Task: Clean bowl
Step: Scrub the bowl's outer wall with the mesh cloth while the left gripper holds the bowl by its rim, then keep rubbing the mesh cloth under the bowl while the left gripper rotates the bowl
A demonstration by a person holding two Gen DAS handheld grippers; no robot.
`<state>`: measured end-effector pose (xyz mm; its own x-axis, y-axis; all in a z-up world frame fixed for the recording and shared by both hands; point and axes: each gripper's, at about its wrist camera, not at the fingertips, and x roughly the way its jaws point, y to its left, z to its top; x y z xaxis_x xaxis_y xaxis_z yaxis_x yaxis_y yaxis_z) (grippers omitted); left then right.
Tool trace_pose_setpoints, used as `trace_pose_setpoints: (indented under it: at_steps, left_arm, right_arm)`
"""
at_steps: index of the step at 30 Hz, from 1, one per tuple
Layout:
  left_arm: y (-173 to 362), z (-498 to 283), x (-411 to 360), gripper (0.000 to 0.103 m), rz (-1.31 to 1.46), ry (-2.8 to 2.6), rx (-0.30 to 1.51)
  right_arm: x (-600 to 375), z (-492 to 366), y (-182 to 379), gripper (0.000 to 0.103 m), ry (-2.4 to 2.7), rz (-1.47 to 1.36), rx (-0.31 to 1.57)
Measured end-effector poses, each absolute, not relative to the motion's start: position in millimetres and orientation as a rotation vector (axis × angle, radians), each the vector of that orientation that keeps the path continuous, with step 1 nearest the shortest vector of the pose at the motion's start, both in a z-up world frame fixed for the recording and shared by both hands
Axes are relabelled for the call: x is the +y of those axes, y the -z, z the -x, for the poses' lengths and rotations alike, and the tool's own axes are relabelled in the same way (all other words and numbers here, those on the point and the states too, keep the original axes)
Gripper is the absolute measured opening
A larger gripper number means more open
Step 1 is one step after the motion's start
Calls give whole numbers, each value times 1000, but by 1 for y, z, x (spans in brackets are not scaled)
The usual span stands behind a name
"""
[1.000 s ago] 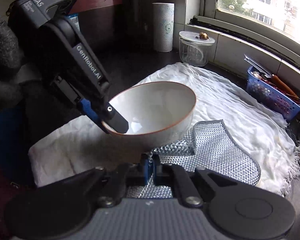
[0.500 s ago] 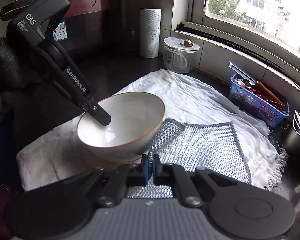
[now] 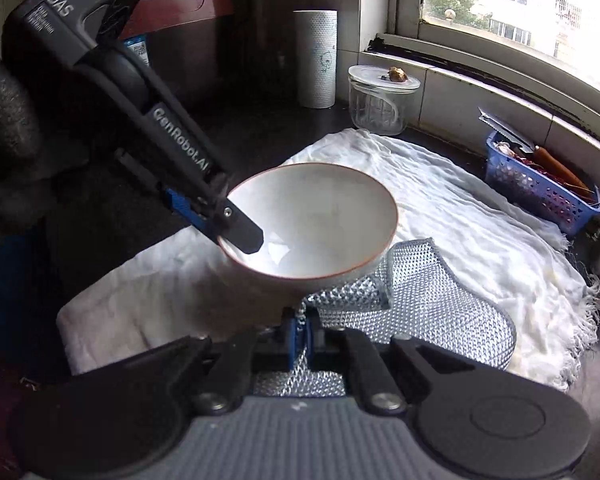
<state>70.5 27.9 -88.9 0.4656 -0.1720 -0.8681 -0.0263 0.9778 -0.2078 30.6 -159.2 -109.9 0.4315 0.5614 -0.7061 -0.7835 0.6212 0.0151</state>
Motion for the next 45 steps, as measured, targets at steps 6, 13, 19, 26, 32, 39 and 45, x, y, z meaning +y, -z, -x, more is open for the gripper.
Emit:
trace_pose_setpoints:
  at_steps: [6,13,19,26,32,39,45]
  left_arm:
    - [101,-90,52,12,328,135,1127]
    - [111,-57,57,7,635,-39,1141]
    - [112,-48,52,13,728,-38,1162]
    - [99,-58,48,18,583,15,1142]
    - [96,-78,58,23,445,33,1129]
    - [92,-83,51,4,314,101,1060]
    - [99,-58,59,4,594,-99,1094]
  right_arm:
    - [-167,-43,104,5,-818,364,715]
    - [-158,-39,105,5,-822,335,733]
    - [-142,-21,115,6,-886,306,762]
    - [-146,-23,113,6,-875,350,746]
    - [-162,-41,105,6,-804,360,721]
    - [-163,-47,101,6,-793,371,707]
    - [-155,-37,106,6,-821,333,741]
